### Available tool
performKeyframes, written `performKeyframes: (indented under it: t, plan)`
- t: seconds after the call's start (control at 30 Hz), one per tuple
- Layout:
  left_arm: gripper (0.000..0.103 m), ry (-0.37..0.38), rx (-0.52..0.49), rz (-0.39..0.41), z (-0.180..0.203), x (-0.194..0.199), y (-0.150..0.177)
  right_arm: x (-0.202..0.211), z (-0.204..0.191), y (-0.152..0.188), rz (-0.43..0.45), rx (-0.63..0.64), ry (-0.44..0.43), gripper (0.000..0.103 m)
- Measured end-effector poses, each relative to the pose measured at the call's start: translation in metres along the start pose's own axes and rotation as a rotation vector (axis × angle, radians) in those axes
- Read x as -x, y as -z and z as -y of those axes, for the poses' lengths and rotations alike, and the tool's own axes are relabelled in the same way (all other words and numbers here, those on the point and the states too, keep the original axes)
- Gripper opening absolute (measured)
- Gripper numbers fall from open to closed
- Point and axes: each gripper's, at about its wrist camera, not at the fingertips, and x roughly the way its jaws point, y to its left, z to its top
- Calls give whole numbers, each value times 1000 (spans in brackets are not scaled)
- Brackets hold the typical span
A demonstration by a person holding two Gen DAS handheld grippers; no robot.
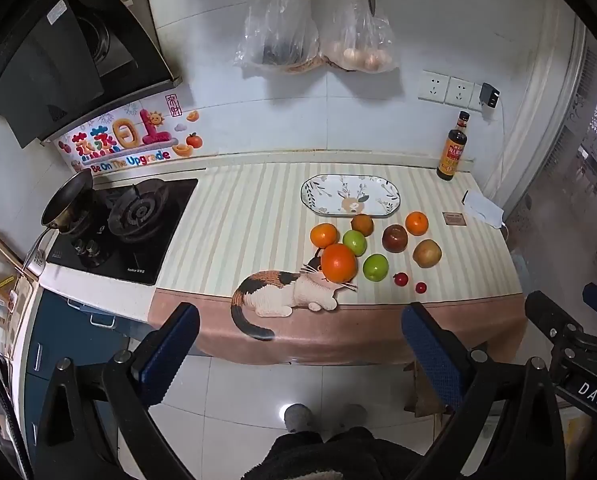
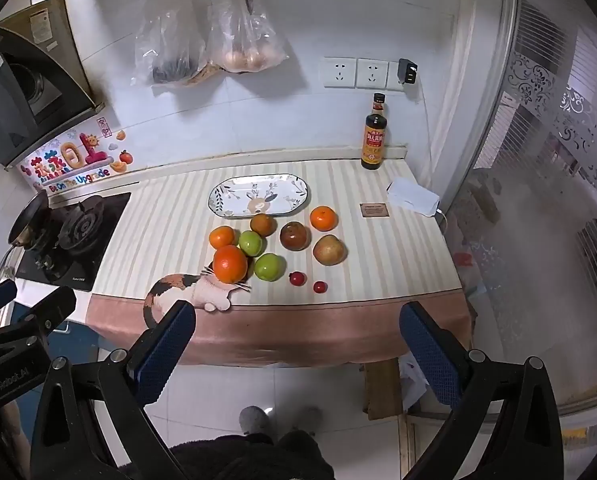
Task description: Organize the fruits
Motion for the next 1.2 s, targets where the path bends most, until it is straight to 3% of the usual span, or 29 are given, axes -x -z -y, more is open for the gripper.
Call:
performKeyframes:
  t: [1.2]
  plan:
    - [103, 4, -1, 14, 1, 0, 0, -10, -6, -5, 2, 7, -18, 103]
